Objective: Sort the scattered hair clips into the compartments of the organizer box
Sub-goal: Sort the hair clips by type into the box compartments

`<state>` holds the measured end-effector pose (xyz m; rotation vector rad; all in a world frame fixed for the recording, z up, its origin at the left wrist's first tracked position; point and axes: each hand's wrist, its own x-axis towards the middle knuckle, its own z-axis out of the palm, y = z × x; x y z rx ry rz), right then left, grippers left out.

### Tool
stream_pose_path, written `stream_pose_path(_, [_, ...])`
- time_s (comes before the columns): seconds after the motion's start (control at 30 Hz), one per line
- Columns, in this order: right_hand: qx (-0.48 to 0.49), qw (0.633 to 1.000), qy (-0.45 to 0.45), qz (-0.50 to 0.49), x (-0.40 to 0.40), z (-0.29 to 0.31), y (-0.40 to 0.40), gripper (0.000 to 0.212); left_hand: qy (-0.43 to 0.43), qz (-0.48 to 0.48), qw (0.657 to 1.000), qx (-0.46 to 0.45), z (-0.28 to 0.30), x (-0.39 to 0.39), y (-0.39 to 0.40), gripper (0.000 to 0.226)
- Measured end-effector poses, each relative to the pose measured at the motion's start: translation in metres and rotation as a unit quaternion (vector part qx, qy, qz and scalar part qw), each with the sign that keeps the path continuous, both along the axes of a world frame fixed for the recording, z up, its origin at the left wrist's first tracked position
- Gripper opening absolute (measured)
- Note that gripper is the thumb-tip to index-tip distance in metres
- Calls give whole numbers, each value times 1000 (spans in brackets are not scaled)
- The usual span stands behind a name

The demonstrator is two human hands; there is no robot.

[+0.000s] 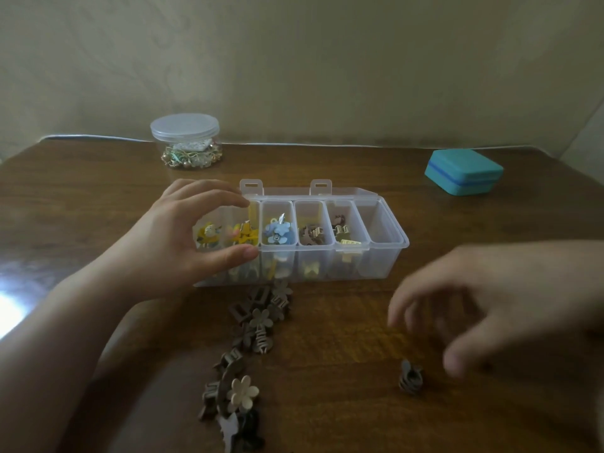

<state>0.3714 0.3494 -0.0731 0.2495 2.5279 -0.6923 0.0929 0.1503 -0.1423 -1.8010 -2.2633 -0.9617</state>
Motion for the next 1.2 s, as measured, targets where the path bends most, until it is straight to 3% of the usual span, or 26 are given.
stream_pose_path(0.03, [-5,998,-57,31,-4,-4,-10,45,0,-1,1000,1,0,0,0,69])
stream_pose_path(0.13, [32,993,-58,102,-18,-21,-30,38,0,-3,1000,3,0,0,0,68])
stream_pose_path(0.23, [46,994,-9,99,-19,-22,-30,23,-2,-2,1000,2,0,0,0,69])
stream_pose_path(0.3, [44,992,98,66,-17,-14,-21,21,-1,-3,1000,2,0,0,0,70])
stream_pose_path(0.33, [45,979,198,34,-17,-11,-17,19,0,-3,1000,0,1,0,0,70])
stream_pose_path(0.4, [45,913,402,-58,-19,-7,-10,16,0,-4,1000,-2,1,0,0,71])
stream_pose_path(0.47, [49,843,514,-148,-24,-12,-4,18,0,-4,1000,-1,1,0,0,71])
stream_pose_path(0.5, [56,829,529,-173,-26,-16,-1,19,-1,-5,1000,0,1,1,0,71])
stream_pose_path(0.6, [93,831,511,-198,-28,-25,7,18,0,-4,1000,-2,2,2,0,72])
stream_pose_path(0.73, [130,789,542,-259,-17,-15,21,6,-1,1,1000,-4,2,3,0,73])
stream_pose_path(0.83, [162,816,482,-276,8,-3,24,12,2,2,1000,-5,2,0,0,73])
stream_pose_path(0.97, [183,944,198,-190,58,-21,14,41,8,0,1000,4,-2,-3,1,71])
stream_pose_path(1.03, [150,973,105,-138,75,-42,6,44,9,-1,1000,8,-3,-4,1,70])
stream_pose_path(1.13, [145,971,159,-101,82,-49,2,34,11,-3,1000,7,-2,-3,1,70])
stream_pose_path(1.2, [167,949,249,-100,70,-36,1,27,8,-5,1000,5,-1,-2,0,71])
